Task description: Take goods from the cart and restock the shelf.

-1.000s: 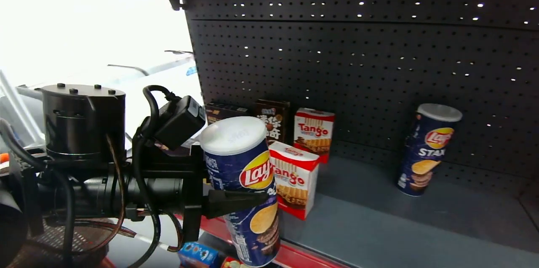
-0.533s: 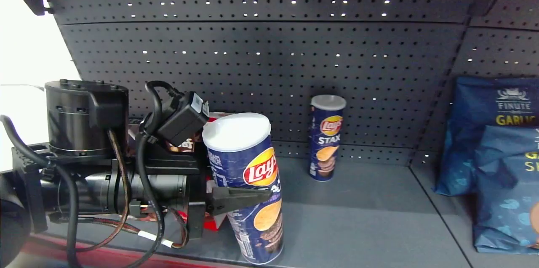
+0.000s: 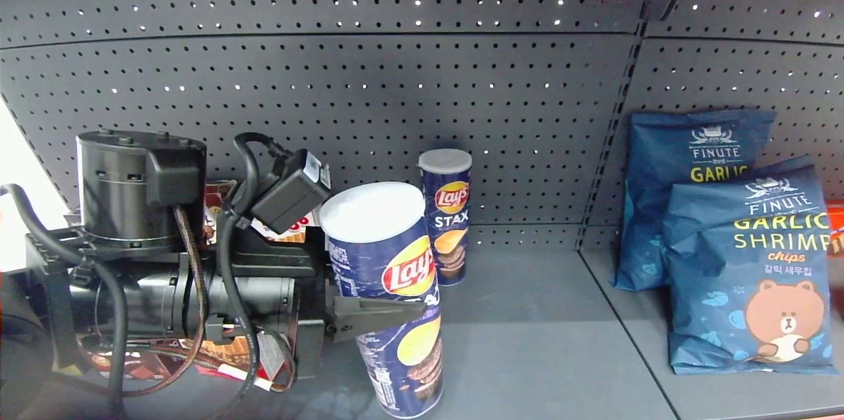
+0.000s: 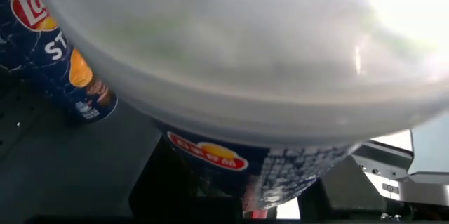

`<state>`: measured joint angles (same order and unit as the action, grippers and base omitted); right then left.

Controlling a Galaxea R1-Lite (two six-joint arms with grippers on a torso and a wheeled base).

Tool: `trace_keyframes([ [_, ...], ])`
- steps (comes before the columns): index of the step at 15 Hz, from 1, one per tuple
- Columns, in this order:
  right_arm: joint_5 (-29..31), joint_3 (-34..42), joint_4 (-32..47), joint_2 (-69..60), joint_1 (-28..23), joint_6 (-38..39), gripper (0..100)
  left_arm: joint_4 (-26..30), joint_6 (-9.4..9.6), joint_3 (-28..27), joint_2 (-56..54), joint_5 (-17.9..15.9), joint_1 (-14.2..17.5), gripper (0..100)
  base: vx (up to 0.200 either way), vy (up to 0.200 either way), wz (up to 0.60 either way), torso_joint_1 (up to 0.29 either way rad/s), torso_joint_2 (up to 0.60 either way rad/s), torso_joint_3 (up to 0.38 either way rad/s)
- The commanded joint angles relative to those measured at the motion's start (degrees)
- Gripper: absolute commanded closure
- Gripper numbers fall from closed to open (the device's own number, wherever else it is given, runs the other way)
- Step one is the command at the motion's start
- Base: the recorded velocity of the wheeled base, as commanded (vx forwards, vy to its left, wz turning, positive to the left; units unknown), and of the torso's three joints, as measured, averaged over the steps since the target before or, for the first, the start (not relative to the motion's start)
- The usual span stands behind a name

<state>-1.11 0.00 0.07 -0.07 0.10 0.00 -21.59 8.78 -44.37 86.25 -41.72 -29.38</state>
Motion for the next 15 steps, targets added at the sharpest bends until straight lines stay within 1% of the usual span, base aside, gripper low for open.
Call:
trace_keyframes([
  [1,-0.03,0.00,0.01,0.07,-0.01,0.00,0,-0.03,0.01,-0.01,-0.03,-0.03,0.02,100,0.000,0.000,0.00,0.000,0.00,0.000],
  [4,-0.12,0.00,0.01,0.07,-0.01,-0.09,0,-0.03,0.01,0.16,-0.03,0.06,0.29,100,0.000,0.000,0.00,0.000,0.00,0.000],
  [7,-1.00,0.00,0.10,0.69,-0.45,-2.11,0,-0.03,-0.08,0.43,-0.12,0.14,0.81,100,0.000,0.000,0.00,0.000,0.00,0.000],
  [8,-1.09,-12.04,-2.18,9.83,-1.50,0.97,0,0.06,-0.08,0.43,-0.29,0.06,1.17,100,0.000,0.000,0.00,0.000,0.00,0.000],
  [9,-1.62,-19.95,-0.42,20.46,-0.98,4.13,0,-0.12,-0.08,0.60,0.06,0.06,1.17,100,0.000,0.000,0.00,0.000,0.00,0.000],
  [10,-3.11,-21.36,0.72,21.78,-0.19,3.25,0,-0.65,0.01,1.13,0.32,0.06,1.08,100,0.000,0.000,0.00,0.000,0.00,0.000],
  [11,-7.06,-21.97,1.16,22.66,1.57,-1.05,0,-2.32,-0.16,0.87,0.85,0.14,1.08,100,0.000,0.000,0.00,0.000,0.00,0.000],
  [12,-8.03,-22.32,1.07,24.16,2.28,-2.72,0,-2.23,-0.16,0.87,0.85,0.23,1.08,100,0.000,0.000,0.00,0.000,0.00,0.000],
  [14,-9.00,-23.12,0.81,28.20,2.80,-3.25,0,-2.23,-0.16,1.22,0.85,0.50,1.25,100,0.000,0.000,0.00,0.000,0.00,0.000],
  [15,-10.76,-24.17,0.98,29.78,4.30,-3.43,0,-2.23,-0.25,1.31,0.85,0.67,1.25,100,0.000,0.000,0.00,0.000,0.00,0.000],
])
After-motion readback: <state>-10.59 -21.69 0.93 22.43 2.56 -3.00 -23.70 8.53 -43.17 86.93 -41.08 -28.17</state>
